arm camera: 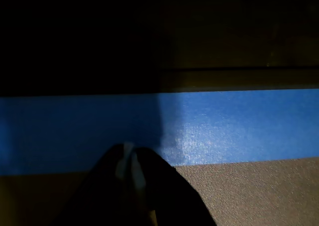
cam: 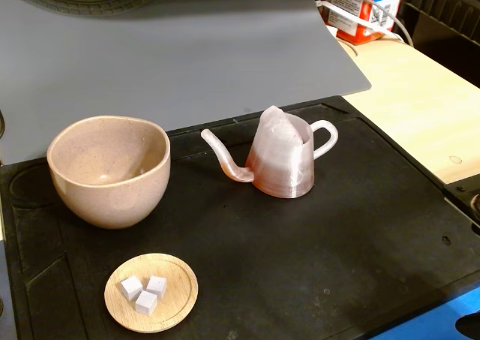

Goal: Pick up a kettle and pour liquid into a cup.

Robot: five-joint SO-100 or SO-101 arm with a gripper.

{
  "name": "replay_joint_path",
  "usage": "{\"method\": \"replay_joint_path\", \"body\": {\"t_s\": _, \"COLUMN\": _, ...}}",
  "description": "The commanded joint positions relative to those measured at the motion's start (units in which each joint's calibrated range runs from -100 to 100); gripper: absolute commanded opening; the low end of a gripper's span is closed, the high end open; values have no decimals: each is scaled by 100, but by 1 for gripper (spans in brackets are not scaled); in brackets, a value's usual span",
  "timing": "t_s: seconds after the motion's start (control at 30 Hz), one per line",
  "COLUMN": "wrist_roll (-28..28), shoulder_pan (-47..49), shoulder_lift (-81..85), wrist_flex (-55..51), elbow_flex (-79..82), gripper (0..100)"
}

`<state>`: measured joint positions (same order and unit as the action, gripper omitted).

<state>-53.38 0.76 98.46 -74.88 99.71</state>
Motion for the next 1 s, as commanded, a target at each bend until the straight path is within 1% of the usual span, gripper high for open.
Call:
{"method": "replay_joint_path", "body": {"t_s": 0.0, "wrist_roll": 30, "shoulder_pan": 12, "shoulder_lift": 9, "wrist_flex": -30, "elbow_flex": 11, "gripper": 1}}
{"method": "replay_joint_path", "body": {"t_s": 0.8, "wrist_roll": 35, "shoulder_pan": 35, "shoulder_lift": -8, "wrist_flex": -4, "elbow_flex": 11, "gripper": 0}}
{"method": "replay_joint_path", "body": {"t_s": 0.87, "wrist_roll": 35, "shoulder_pan": 202, "shoulder_lift": -59, "wrist_flex": 670, "elbow_flex": 11, "gripper": 0}}
{"method": "replay_joint_path", "body": {"t_s": 0.97, "wrist_roll": 35, "shoulder_pan": 210, "shoulder_lift": -68, "wrist_flex": 1197, "elbow_flex": 11, "gripper": 0}}
